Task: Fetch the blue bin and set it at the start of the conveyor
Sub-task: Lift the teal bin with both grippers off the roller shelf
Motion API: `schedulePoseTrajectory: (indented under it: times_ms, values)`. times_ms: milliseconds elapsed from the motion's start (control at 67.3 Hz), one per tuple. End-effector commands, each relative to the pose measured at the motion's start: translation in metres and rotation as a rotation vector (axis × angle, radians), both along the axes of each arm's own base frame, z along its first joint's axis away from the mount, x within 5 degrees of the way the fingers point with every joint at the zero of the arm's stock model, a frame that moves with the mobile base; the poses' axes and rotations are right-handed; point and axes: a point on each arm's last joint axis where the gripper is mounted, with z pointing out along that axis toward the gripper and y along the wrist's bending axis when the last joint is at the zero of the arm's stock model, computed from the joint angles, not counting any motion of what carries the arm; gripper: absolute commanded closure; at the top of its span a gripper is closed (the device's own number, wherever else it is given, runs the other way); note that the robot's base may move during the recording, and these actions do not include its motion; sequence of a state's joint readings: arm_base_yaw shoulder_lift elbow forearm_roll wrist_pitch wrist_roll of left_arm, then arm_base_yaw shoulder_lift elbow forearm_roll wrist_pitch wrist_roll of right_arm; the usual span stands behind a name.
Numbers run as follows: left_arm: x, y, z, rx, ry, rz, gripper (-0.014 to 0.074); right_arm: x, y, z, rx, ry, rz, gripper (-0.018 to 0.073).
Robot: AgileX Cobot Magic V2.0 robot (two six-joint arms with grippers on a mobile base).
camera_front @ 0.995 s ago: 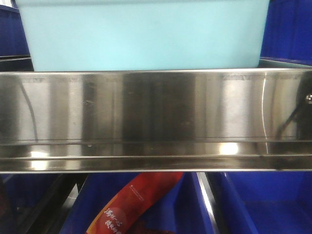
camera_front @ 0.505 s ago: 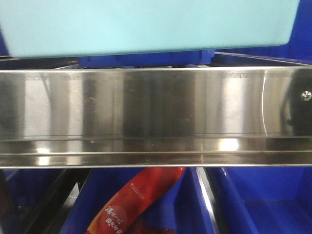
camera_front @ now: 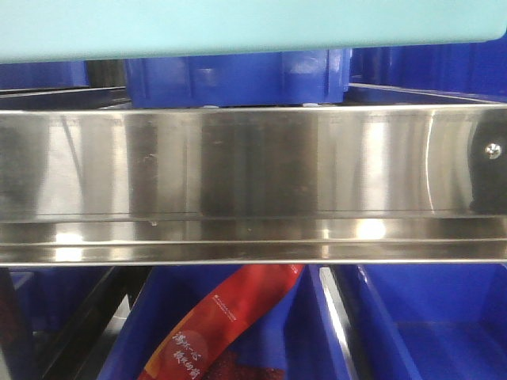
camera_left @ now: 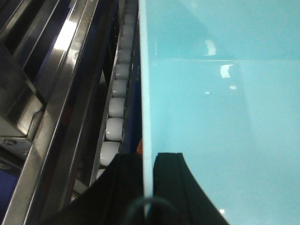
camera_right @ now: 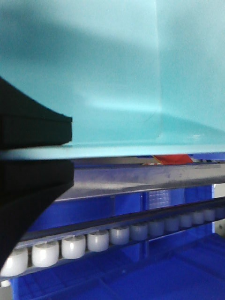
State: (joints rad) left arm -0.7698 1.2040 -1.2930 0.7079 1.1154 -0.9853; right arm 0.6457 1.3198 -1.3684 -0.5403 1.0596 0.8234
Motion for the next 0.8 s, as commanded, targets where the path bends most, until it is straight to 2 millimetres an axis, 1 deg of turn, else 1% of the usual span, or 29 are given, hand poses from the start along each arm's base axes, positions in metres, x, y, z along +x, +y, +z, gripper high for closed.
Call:
schedulePoseTrajectory:
  times_ms: [0,74,193,297,357,446,565,624,787]
  values:
    - [-0.001,-0.003,0.012,-0.043,-0.072,-0.037,0.0708,0.000,0.003,0.011,0.029,-0.093,0.041,0.0724]
    - [0.000,-0.003,0.017,-0.041,-0.079,-0.056,0.0708,0.000,0.003,0.017,0.039,-0.109,0.043,0.0724]
    - [0.004,-0.009,0.024,-0.030,-0.078,-0.094,0.0708,-0.002,0.003,0.020,0.061,-0.100,0.040,0.0724]
    - [0.012,-0.018,0.019,-0.020,-0.070,-0.104,0.0708,-0.005,0.000,0.016,0.051,-0.063,0.022,0.0724]
    - [0.016,-0.026,0.014,-0.006,-0.054,-0.115,0.0708,-0.008,-0.002,0.015,0.060,-0.078,0.035,0.0724]
    - [0.018,-0.034,0.011,-0.023,-0.061,-0.121,0.0708,-0.015,-0.006,0.014,0.060,-0.095,0.045,0.0724]
    - [0.016,-0.037,0.012,-0.051,-0.067,-0.116,0.0708,-0.023,-0.016,0.014,0.051,-0.118,0.039,0.0724]
    - [0.013,-0.037,0.011,-0.037,-0.056,-0.113,0.0708,-0.022,-0.016,0.015,0.054,-0.127,0.044,0.0724]
    - [0.015,-0.037,0.012,-0.012,-0.081,-0.115,0.0708,-0.022,-0.015,0.015,0.059,-0.135,0.050,0.0724]
